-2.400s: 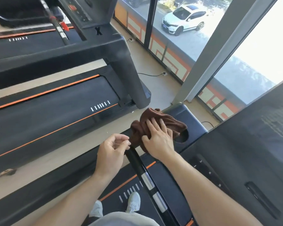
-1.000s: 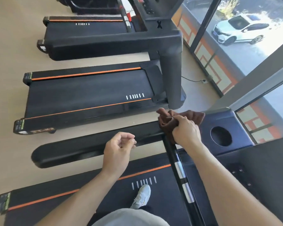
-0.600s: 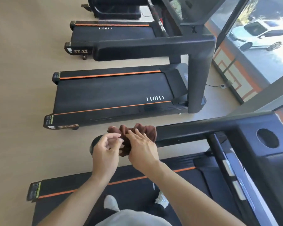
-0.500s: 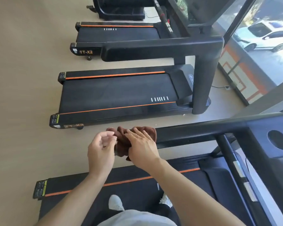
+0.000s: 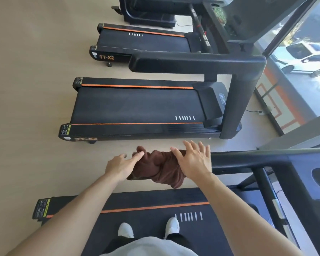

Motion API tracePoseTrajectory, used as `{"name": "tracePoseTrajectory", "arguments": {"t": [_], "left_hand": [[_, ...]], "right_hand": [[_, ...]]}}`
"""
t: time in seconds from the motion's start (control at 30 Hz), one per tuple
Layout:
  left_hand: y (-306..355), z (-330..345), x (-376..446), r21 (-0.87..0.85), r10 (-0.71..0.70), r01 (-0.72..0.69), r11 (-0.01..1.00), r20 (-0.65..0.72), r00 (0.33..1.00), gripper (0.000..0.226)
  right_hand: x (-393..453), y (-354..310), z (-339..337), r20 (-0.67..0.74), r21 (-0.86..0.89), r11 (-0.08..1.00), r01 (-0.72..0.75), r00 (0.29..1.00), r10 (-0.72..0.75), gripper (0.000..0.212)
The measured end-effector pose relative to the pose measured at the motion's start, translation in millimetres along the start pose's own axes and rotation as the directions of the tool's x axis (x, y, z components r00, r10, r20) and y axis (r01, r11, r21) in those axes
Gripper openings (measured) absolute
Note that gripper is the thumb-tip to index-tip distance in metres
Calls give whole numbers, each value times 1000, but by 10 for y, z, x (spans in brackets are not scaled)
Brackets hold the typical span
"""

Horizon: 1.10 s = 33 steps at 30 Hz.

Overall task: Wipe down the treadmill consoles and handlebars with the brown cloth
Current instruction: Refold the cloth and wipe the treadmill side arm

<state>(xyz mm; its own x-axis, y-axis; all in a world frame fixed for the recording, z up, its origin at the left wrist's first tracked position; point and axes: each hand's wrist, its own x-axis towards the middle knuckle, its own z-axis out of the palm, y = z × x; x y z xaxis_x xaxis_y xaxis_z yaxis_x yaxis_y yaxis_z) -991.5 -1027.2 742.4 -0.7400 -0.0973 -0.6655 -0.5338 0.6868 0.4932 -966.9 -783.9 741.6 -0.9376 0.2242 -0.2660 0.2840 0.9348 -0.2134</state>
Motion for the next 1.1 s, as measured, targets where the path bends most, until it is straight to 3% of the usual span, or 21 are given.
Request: {"name": "tracePoseTrajectory", "arguments": {"t": [0.07, 0.13, 0.2, 0.27, 0.33, 0.43, 0.5, 0.57, 0.67, 0.8, 0.87, 1.0, 1.1], "left_hand": [[12, -17, 23, -6, 28, -28, 1000, 78, 997, 81], [77, -15, 22, -78, 88, -82, 994, 81, 993, 54], [142, 12, 34, -145, 157, -155, 977, 1, 988, 33], [199, 37, -36, -189, 209, -224, 956, -96, 973, 29], [163, 51, -92, -269, 216, -268, 925, -208, 954, 27], [-6, 23, -160, -475, 138, -256, 842, -269, 953, 15], [-118, -44, -174, -586, 36, -188, 788, -260, 965, 19], [-194, -111, -179, -637, -42, -124, 761, -239, 970, 21], [-296, -140, -181, -686, -94, -31, 727, -144, 985, 24], [-450, -38, -194, -571, -38, 8, 821, -41, 998, 21], [-502, 36, -216, -516, 7, -85, 852, -151, 989, 14], [-565, 85, -296, -500, 18, -273, 822, -456, 890, 8], [-566, 58, -351, -527, 9, -354, 773, -549, 836, 10]], "right_hand": [[34, 152, -64, 59, -104, 991, -81, 994, 87, 95], [75, 182, -120, 123, -46, 997, -56, 990, 61, 87], [115, 83, -158, 145, 131, 991, 5, 989, -25, 59], [109, -26, -173, 103, 364, 931, 33, 992, -75, 27], [40, -119, -185, 32, 578, 815, 39, 997, -71, 8], [-104, -219, -229, 61, 837, 542, -67, 998, 30, 4], [-149, -220, -254, 126, 926, 348, -145, 989, 78, 7], [-160, -203, -295, 184, 945, 258, -200, 979, 85, 11], [-200, -223, -381, 310, 915, 267, -303, 951, 17, 18], [-304, -243, -377, 383, 868, 371, -329, 920, -81, 14], [-366, -246, -337, 353, 856, 444, -265, 927, -128, 18], [-515, -251, -265, 314, 768, 610, -196, 945, -92, 42], [-580, -174, -215, 337, 777, 580, -246, 940, -53, 33]]}}
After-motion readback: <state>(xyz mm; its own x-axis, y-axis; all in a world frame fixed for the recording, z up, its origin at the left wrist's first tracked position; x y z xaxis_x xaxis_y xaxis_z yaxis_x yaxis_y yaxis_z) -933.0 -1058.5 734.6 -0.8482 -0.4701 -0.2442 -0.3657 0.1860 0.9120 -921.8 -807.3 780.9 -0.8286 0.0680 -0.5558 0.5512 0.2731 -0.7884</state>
